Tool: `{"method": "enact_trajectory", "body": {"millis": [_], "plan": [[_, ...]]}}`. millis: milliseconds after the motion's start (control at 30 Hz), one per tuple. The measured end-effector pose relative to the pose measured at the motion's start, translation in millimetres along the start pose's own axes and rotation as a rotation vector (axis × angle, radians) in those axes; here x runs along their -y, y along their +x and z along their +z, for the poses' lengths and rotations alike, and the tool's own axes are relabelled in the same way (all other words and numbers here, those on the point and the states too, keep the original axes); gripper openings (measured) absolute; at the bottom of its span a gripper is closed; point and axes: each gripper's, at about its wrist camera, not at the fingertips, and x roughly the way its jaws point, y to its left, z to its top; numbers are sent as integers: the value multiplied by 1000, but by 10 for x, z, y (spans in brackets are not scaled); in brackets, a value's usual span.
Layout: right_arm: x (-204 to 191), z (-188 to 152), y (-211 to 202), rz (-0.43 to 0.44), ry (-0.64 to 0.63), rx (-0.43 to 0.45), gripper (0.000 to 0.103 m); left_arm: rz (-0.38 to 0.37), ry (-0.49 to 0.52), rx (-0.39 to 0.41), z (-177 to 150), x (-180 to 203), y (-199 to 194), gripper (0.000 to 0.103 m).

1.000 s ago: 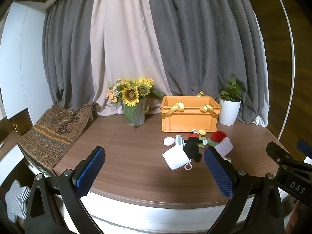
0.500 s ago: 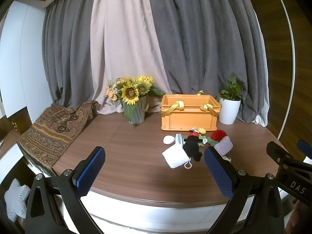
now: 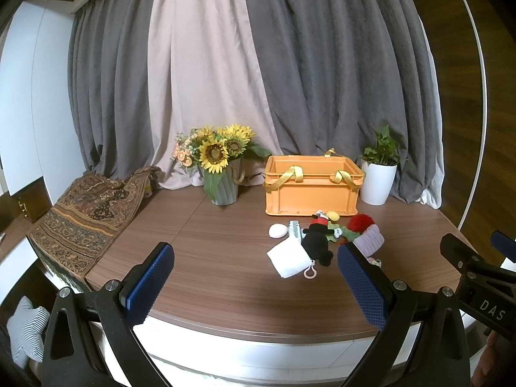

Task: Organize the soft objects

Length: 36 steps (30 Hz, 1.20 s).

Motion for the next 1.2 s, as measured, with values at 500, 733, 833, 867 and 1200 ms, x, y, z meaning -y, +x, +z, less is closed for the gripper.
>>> {"method": "enact_trajectory", "body": {"millis": [500,733,833,867,1200], "plan": [[-15,-15,9,-1,-4,3,103,-2,0,1,9,10,-5,103],[-16,-21,20,-3,-4,2,103,-3,0,-1,12,13,2,103],[-8,-30,24,-3,-2,-1,103,-9,1,-15,19,24,49,103],[-15,-39,36,-4,-1,-4,103,-12,1,-22,19,25,73,103],[-2,-111,362,-32,17,-61,103,-47,30,-81,-30,92,490,103]]}}
